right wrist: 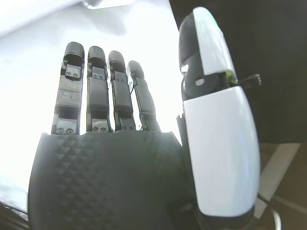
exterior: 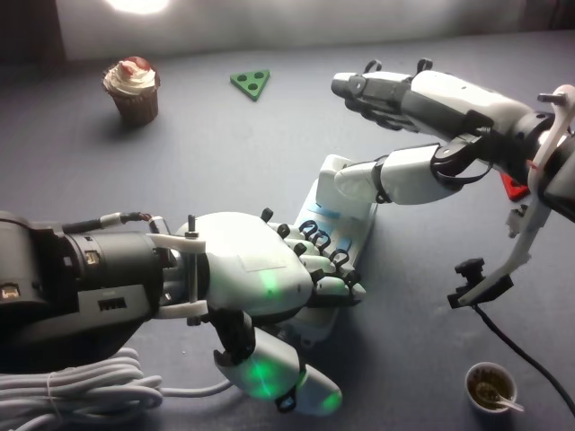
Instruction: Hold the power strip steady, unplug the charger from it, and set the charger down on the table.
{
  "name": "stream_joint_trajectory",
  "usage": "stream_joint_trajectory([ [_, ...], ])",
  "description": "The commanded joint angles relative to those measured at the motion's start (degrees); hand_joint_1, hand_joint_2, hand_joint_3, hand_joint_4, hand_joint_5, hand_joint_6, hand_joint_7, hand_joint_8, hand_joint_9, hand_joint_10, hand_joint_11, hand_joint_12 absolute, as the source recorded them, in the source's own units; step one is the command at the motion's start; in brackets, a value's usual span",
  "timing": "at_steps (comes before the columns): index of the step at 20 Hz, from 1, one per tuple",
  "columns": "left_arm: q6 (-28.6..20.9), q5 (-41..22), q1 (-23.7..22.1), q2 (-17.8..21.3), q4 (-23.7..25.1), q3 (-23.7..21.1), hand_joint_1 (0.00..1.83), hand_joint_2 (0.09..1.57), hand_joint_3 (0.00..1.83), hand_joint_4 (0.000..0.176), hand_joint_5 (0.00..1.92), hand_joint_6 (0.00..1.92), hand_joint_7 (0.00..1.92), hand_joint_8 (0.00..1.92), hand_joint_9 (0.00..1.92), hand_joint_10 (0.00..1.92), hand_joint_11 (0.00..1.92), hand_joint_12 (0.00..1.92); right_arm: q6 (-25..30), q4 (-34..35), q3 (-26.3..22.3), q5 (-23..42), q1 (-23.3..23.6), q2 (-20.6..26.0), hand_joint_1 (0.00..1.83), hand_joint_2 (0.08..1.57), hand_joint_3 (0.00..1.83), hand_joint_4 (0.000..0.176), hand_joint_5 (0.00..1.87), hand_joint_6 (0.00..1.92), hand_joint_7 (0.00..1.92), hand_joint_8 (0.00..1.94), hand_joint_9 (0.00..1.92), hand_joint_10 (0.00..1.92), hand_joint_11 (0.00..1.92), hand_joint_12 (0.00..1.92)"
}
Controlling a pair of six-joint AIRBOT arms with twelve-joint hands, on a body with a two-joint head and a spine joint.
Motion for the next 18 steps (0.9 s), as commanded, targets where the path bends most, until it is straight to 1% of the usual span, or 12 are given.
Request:
stream_joint_trajectory([
  [1, 0.0, -2.8, 0.2, -0.6, -0.3, 0.1, 0.00, 1.15, 0.00, 0.000, 0.15, 0.01, 0.19, 0.01, 0.17, 0.01, 0.14, 0.05, 0.4, -1.8, 0.2, 4.9, 0.3, 0.2, 1.02, 1.10, 0.00, 0.000, 0.19, 0.01, 0.23, 0.00, 0.24, 0.01, 0.26, 0.05],
  [3, 0.0, -2.9, 0.6, -0.7, -0.4, 0.1, 0.00, 1.15, 0.00, 0.000, 0.15, 0.00, 0.18, 0.00, 0.17, 0.01, 0.13, 0.04, 0.7, -1.1, 1.0, 5.3, -0.1, -0.6, 1.06, 1.09, 0.00, 0.000, 0.20, 0.01, 0.24, 0.01, 0.25, 0.01, 0.25, 0.05],
  [5, 0.0, -3.2, 0.9, -0.8, -0.7, 0.2, 0.00, 1.15, 0.00, 0.000, 0.14, 0.00, 0.17, 0.00, 0.16, 0.00, 0.13, 0.04, 1.2, -0.3, 1.7, 5.3, -0.4, -1.6, 1.03, 1.10, 0.00, 0.000, 0.17, 0.00, 0.22, 0.00, 0.23, 0.00, 0.23, 0.04],
  [8, 0.0, -3.4, 1.2, -0.8, -1.0, 0.2, 0.00, 1.15, 0.00, 0.000, 0.15, 0.00, 0.18, 0.01, 0.17, 0.01, 0.14, 0.04, 1.6, -0.2, 2.3, 5.3, -1.1, -2.7, 1.03, 1.09, 0.00, 0.000, 0.23, 0.01, 0.28, 0.01, 0.27, 0.01, 0.27, 0.05],
  [10, 0.0, -3.3, 1.3, -0.8, -1.2, 0.4, 0.00, 1.15, 0.00, 0.000, 0.16, 0.01, 0.19, 0.01, 0.19, 0.01, 0.15, 0.04, 1.7, -0.2, 3.0, 5.5, -1.7, -3.6, 1.06, 1.08, 0.00, 0.000, 0.19, 0.00, 0.24, 0.00, 0.26, 0.00, 0.27, 0.05],
  [12, 0.0, -3.3, 1.4, -0.8, -1.3, 0.4, 0.00, 1.14, 0.00, 0.000, 0.15, 0.00, 0.19, 0.00, 0.18, 0.00, 0.14, 0.04, 1.8, -0.3, 3.7, 5.7, -2.4, -4.6, 1.03, 1.10, 0.01, 0.000, 0.17, 0.00, 0.22, 0.00, 0.23, 0.00, 0.25, 0.04],
  [14, 0.1, -3.2, 1.4, -0.8, -1.3, 0.4, 0.00, 1.14, 0.00, 0.000, 0.15, 0.00, 0.18, 0.00, 0.16, 0.00, 0.13, 0.04, 1.9, -0.3, 4.3, 5.9, -3.0, -5.2, 1.06, 1.09, 0.00, 0.000, 0.18, 0.00, 0.23, 0.00, 0.26, 0.01, 0.28, 0.05],
  [18, 0.1, -3.2, 1.4, -0.8, -1.4, 0.4, 0.00, 1.14, 0.00, 0.000, 0.15, 0.00, 0.19, 0.00, 0.17, 0.00, 0.13, 0.03, 2.4, -0.3, 5.2, 6.4, -3.6, -6.0, 1.04, 1.09, 0.00, 0.000, 0.23, 0.01, 0.27, 0.01, 0.29, 0.01, 0.31, 0.06],
])
